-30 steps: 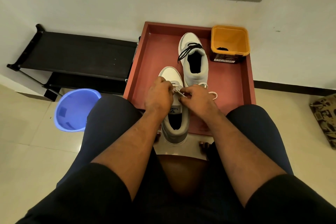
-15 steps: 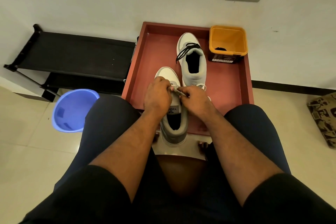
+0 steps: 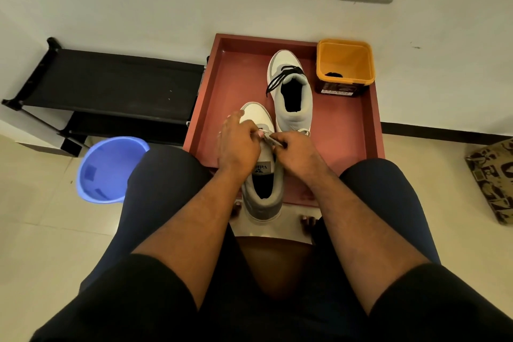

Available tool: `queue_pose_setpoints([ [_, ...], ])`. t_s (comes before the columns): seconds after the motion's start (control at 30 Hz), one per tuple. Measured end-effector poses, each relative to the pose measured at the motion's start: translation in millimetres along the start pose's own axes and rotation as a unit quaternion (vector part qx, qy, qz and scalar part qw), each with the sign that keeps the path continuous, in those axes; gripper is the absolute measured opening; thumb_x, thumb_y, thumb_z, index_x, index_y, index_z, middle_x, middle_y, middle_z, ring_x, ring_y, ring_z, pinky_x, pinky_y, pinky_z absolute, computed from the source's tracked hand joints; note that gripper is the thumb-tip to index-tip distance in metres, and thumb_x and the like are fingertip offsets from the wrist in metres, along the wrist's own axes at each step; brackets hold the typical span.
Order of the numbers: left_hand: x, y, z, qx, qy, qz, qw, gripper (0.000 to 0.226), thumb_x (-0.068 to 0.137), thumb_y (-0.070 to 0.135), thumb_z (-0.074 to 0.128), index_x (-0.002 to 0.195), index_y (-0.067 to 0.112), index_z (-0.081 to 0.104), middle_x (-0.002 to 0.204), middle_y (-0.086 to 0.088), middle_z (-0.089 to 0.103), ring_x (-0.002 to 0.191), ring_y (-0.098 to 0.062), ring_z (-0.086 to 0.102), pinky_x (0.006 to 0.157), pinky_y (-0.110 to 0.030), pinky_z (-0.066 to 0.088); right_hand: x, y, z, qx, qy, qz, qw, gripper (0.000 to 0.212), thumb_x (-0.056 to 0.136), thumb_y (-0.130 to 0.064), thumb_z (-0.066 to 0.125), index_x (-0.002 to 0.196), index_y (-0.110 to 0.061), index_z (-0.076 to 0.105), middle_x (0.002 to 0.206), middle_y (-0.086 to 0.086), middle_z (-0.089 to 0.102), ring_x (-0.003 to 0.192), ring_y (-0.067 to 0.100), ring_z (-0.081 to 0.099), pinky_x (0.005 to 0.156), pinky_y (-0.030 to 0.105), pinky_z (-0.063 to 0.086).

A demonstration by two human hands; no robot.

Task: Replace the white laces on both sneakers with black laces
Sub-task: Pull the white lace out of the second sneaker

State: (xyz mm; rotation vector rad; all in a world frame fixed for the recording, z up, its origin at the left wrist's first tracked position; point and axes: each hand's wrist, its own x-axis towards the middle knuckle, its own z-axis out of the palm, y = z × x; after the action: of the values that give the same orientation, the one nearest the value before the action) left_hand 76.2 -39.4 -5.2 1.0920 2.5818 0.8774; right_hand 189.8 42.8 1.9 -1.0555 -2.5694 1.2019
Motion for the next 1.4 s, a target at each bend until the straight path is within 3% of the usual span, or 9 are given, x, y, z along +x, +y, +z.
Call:
queue_pose_setpoints([
  [0.2, 11, -4, -36, -0.308, 0.286, -0.229, 0.878, 0.012, 0.096, 0.015, 0.051, 0.108, 0.013, 0.054, 0.125, -0.004, 0.043, 0.108, -0.013, 0.052, 0.095, -0.033, 0.051, 2, 0, 0, -0.023, 0.005, 0.009, 1.0, 0.029, 0.092, -0.011, 0.055, 0.117, -0.013, 0.069, 0.106, 0.007, 0.071, 0.095, 0.021, 0.063, 0.076, 0.021, 0.041],
  [0.33, 3, 1, -21, 0.022, 0.064, 0.047, 0.997, 0.044, 0.091, 0.033, 0.061, 0.133, 0.023, 0.05, 0.162, -0.011, -0.002, 0.148, -0.026, -0.012, 0.12, -0.039, 0.003, 0, -2, 0, -0.017, 0.005, 0.008, 1.0, 0.026, 0.093, -0.01, 0.054, 0.111, -0.014, 0.071, 0.094, 0.005, 0.07, 0.079, 0.015, 0.058, 0.062, 0.022, 0.038],
  [0.57, -1, 6, -10, 0.178, -0.072, 0.051, 0.98, 0.012, 0.093, 0.031, 0.058, 0.099, 0.029, 0.068, 0.162, -0.008, -0.012, 0.144, -0.038, -0.025, 0.113, -0.052, -0.018, -2, -2, -2, -0.016, 0.005, 0.001, 1.0, 0.022, 0.093, -0.012, 0.053, 0.101, -0.012, 0.073, 0.085, 0.004, 0.069, 0.074, 0.015, 0.058, 0.053, 0.014, 0.033],
  [0.67, 3, 4, -22, -0.034, 0.102, 0.025, 0.994, 0.01, 0.089, 0.006, 0.058, 0.092, 0.013, 0.065, 0.15, -0.011, 0.037, 0.144, -0.032, 0.025, 0.118, -0.052, 0.022, -1, -2, -3, -0.019, 0.002, 0.01, 1.0, 0.022, 0.093, -0.013, 0.053, 0.101, -0.01, 0.073, 0.084, 0.003, 0.068, 0.073, 0.016, 0.058, 0.05, 0.014, 0.032],
  [0.73, 10, -5, -39, -0.202, 0.314, -0.043, 0.927, 0.011, 0.089, 0.0, 0.053, 0.096, 0.003, 0.061, 0.124, -0.009, 0.053, 0.117, -0.024, 0.052, 0.098, -0.043, 0.048, -1, -1, -3, -0.027, 0.001, 0.012, 1.0, 0.021, 0.093, -0.012, 0.053, 0.098, -0.009, 0.074, 0.08, 0.003, 0.066, 0.072, 0.017, 0.056, 0.049, 0.016, 0.031],
  [0.83, 21, -17, -61, -0.228, 0.399, -0.085, 0.884, 0.03, 0.087, -0.002, 0.051, 0.117, 0.004, 0.051, 0.14, -0.023, 0.038, 0.132, -0.032, 0.042, 0.103, -0.045, 0.046, -1, 0, -3, -0.031, 0.0, 0.013, 0.999, 0.021, 0.091, -0.01, 0.053, 0.095, -0.007, 0.073, 0.081, 0.007, 0.067, 0.071, 0.018, 0.054, 0.056, 0.019, 0.028],
  [0.93, 17, -12, -59, -0.021, 0.291, -0.066, 0.954, 0.064, 0.081, -0.004, 0.05, 0.14, 0.019, 0.04, 0.16, -0.019, 0.009, 0.146, -0.033, -0.002, 0.117, -0.057, 0.02, -2, -2, -3, -0.03, 0.002, 0.005, 1.0, 0.021, 0.09, -0.008, 0.054, 0.1, -0.007, 0.073, 0.085, 0.007, 0.068, 0.078, 0.021, 0.058, 0.068, 0.026, 0.04],
  [1.13, -4, 9, -23, 0.141, -0.124, -0.049, 0.981, 0.034, 0.088, 0.048, 0.062, 0.108, 0.022, 0.064, 0.115, -0.002, 0.057, 0.108, -0.023, 0.053, 0.091, -0.041, 0.044, -2, -4, -2, -0.043, 0.015, 0.008, 0.999, 0.02, 0.088, -0.008, 0.054, 0.099, -0.007, 0.071, 0.092, 0.012, 0.071, 0.081, 0.024, 0.06, 0.067, 0.028, 0.042],
  [1.4, 6, -11, -34, 0.014, -0.08, -0.153, 0.985, 0.032, 0.087, 0.02, 0.068, 0.058, 0.016, 0.054, 0.059, 0.0, 0.056, 0.057, -0.019, 0.059, 0.055, -0.032, 0.053, 1, 9, -5, -0.062, 0.023, 0.067, 0.996, 0.011, 0.089, -0.008, 0.057, 0.09, -0.009, 0.068, 0.078, 0.006, 0.063, 0.072, 0.02, 0.056, 0.064, 0.025, 0.037],
])
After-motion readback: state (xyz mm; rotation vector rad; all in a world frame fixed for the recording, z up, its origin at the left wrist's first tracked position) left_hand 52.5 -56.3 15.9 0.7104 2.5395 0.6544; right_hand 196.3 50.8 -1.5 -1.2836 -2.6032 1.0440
